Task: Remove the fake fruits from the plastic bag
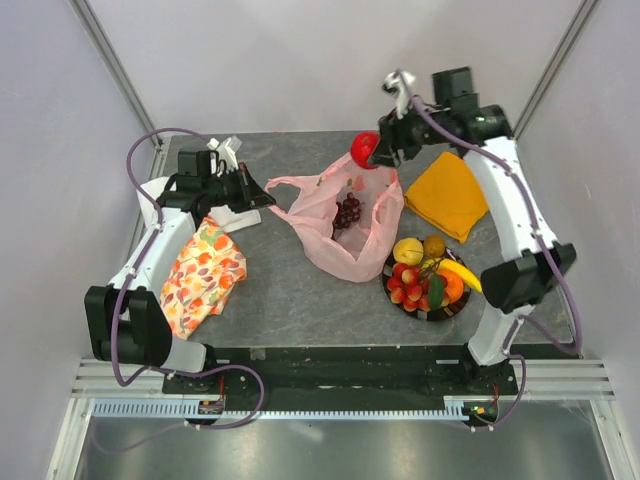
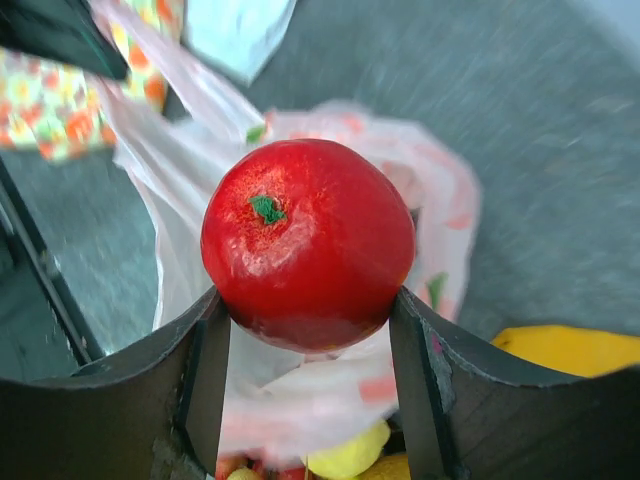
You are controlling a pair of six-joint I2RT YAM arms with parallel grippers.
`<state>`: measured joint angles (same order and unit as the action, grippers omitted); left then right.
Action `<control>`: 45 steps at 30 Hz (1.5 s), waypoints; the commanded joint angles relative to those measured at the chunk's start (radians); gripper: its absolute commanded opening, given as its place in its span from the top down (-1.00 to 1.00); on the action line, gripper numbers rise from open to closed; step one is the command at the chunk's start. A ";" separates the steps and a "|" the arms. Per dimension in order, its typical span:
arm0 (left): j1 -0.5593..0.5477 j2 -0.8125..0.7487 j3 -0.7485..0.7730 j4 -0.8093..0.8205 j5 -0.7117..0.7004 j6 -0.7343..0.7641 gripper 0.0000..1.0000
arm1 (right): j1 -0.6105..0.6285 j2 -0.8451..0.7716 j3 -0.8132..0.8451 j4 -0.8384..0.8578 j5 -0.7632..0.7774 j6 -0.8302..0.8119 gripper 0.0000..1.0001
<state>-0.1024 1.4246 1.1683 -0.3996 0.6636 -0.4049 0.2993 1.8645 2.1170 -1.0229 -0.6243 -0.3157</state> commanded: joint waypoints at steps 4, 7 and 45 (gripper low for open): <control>-0.002 0.002 0.037 0.045 0.011 -0.040 0.97 | -0.216 -0.241 -0.096 0.002 -0.061 -0.010 0.23; 0.000 -0.003 0.036 0.047 0.010 -0.032 0.97 | -0.340 -0.309 -0.211 -0.254 -0.035 -0.219 0.24; 0.009 0.010 0.047 0.028 -0.010 0.040 0.97 | -0.354 -0.219 -0.818 -0.238 0.135 -0.645 -0.96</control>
<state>-0.0975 1.4292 1.1847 -0.3882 0.6552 -0.4030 -0.0544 1.6428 1.2755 -1.2854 -0.5114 -0.9607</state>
